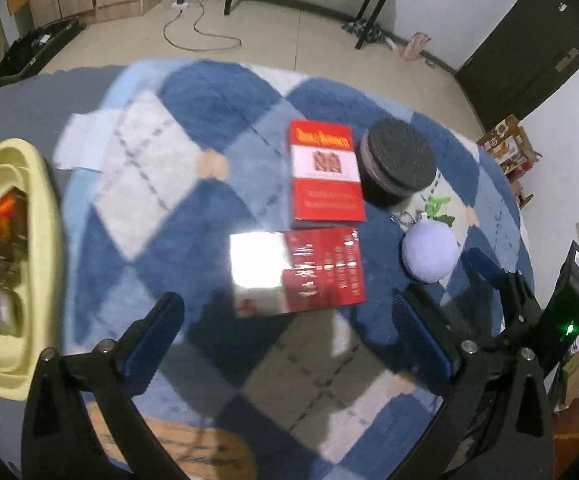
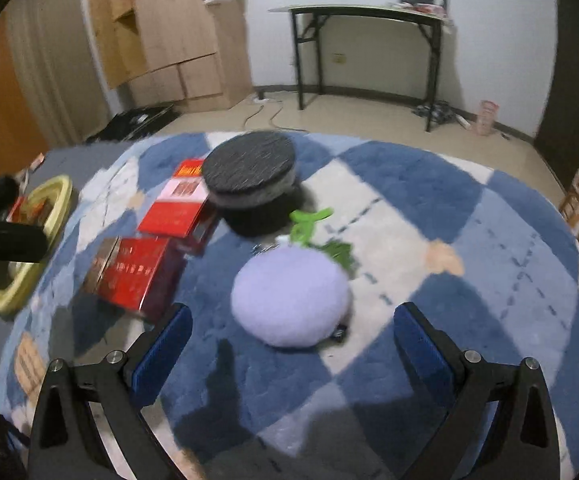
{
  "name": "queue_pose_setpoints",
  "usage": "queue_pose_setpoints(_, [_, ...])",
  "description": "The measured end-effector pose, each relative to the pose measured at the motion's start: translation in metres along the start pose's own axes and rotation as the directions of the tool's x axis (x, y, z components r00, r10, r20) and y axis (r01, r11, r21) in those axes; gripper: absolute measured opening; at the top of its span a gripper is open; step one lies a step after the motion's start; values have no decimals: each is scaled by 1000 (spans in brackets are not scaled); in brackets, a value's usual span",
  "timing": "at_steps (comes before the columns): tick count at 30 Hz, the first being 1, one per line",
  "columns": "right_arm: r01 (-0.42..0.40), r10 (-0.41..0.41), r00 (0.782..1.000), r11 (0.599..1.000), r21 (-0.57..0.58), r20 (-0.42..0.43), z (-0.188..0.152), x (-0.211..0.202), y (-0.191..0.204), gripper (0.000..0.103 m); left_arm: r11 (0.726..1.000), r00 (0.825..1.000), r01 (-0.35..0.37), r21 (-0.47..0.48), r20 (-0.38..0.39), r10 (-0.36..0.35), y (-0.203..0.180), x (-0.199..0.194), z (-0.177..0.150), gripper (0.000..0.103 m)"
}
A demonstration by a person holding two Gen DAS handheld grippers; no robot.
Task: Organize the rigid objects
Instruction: 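Grasp the white-red box with the left tool while the right tool grasps the lavender pouch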
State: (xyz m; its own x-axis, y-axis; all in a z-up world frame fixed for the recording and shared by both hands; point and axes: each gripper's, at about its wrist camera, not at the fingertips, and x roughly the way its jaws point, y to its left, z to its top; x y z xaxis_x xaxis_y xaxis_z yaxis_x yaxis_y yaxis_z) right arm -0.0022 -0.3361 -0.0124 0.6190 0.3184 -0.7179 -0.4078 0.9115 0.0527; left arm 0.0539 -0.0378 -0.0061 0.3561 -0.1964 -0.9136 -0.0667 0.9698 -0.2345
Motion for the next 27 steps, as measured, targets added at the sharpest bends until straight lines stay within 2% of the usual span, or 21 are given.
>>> queue_pose_setpoints(5, [6, -7, 1000, 999, 45, 18, 4, 20, -13, 103, 996, 996, -83, 23, -11, 84, -13, 26, 5, 103])
queue_pose_setpoints(8, [13, -14, 1000, 1000, 23, 27, 6, 33, -8, 103, 991, 991, -134, 11, -20, 134, -12, 44, 4, 103])
queue_pose_setpoints(13, [69, -69, 998, 998, -14, 14, 4, 50, 3, 103, 997, 996, -80, -20, -38, 79, -10, 63, 6, 103])
queue_pose_setpoints(15, [85, -84, 996, 996, -16, 17, 4, 53, 4, 98, 997, 997, -71, -5, -31, 71, -13, 66, 6, 103])
queue_pose_setpoints(17, [94, -94, 995, 995, -12, 24, 5, 51, 4, 78, 999, 999, -42, 13, -18, 42, -19, 68, 7, 80])
queue_pose_setpoints(18, [95, -94, 995, 995, -8, 29, 6, 50, 3, 73, 999, 999, -37, 24, -20, 38, -23, 69, 7, 74])
queue_pose_setpoints(19, [95, -94, 995, 996, -6, 35, 6, 49, 3, 64, 997, 998, -67, 40, -15, 67, -27, 70, 8, 56])
queue_pose_setpoints(20, [97, -97, 995, 995, -9, 39, 6, 49, 5, 61, 994, 997, -78, 71, -2, 79, -32, 69, 7, 44])
queue_pose_setpoints(21, [101, -101, 994, 995, -14, 43, 6, 49, 6, 60, 993, 996, -84, 86, 4, 84, -34, 68, 7, 38])
queue_pose_setpoints(22, [105, -104, 994, 994, -18, 46, 6, 48, 8, 59, 993, 998, -68, 98, 4, 68, -35, 66, 7, 26])
queue_pose_setpoints(25, [103, -101, 993, 994, -26, 68, 5, 42, 10, 57, 995, 1000, -1, 101, 12, 0, -26, 53, 6, 23])
queue_pose_setpoints(27, [100, -98, 993, 995, -24, 72, 3, 40, 9, 57, 992, 1000, -19, 123, 18, 17, -19, 46, 3, 23])
